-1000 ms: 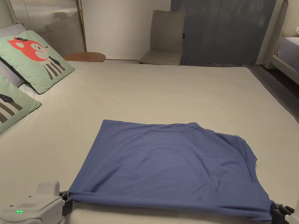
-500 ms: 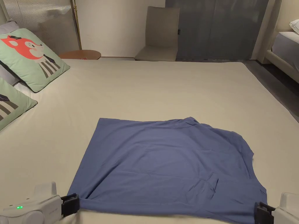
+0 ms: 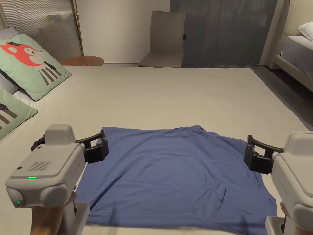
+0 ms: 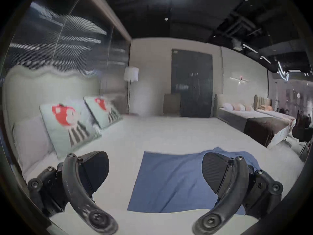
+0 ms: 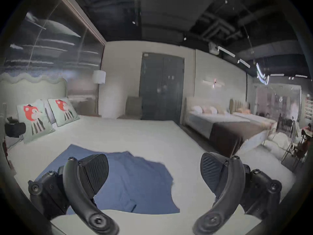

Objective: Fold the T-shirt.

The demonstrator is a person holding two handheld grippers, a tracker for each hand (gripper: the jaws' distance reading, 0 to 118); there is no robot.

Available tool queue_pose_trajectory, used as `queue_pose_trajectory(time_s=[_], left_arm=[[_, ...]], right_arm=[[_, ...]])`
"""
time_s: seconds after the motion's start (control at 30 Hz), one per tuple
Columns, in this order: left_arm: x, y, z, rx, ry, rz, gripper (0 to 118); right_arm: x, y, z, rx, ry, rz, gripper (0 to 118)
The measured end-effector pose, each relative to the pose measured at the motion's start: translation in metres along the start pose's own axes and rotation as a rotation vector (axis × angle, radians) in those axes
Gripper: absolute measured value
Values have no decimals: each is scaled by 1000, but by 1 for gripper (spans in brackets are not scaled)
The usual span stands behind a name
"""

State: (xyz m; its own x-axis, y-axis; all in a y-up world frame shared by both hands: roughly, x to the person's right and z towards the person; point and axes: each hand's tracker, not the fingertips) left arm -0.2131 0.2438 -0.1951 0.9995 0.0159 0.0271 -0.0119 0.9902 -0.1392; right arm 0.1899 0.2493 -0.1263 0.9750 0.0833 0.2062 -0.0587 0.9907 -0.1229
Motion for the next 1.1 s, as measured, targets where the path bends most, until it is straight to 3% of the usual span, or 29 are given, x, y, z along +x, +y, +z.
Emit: queue_pose_trajectory(time_s=[0.1,0.17,0.2,0.23,0.27,0.57,0.83,1.1], left_arm=[[16,3,4,42,-2,-20,107],[19,0,4,66,-13,-27,87],[23,-1,6,75,-22,-39,67],[27,-1,7,78,-20,-42,29],[25,-3,4,76,-19,-44,1],[17,-14,-8,-17,-50,-28,0],[-23,-54,-25,-381,-29,-29,0],[-72,-105,-16,-561,0,19,2]], right_arm=[[-9,0,0,26,-13,18,105],[-12,-1,0,39,-24,22,75],[-13,-2,0,42,-28,25,55],[-15,-3,0,41,-32,24,21],[-16,-4,-1,43,-38,24,1],[-15,-12,-7,37,-16,1,1],[-13,-16,-8,19,-3,-1,1],[-12,-23,-11,-18,7,13,1]])
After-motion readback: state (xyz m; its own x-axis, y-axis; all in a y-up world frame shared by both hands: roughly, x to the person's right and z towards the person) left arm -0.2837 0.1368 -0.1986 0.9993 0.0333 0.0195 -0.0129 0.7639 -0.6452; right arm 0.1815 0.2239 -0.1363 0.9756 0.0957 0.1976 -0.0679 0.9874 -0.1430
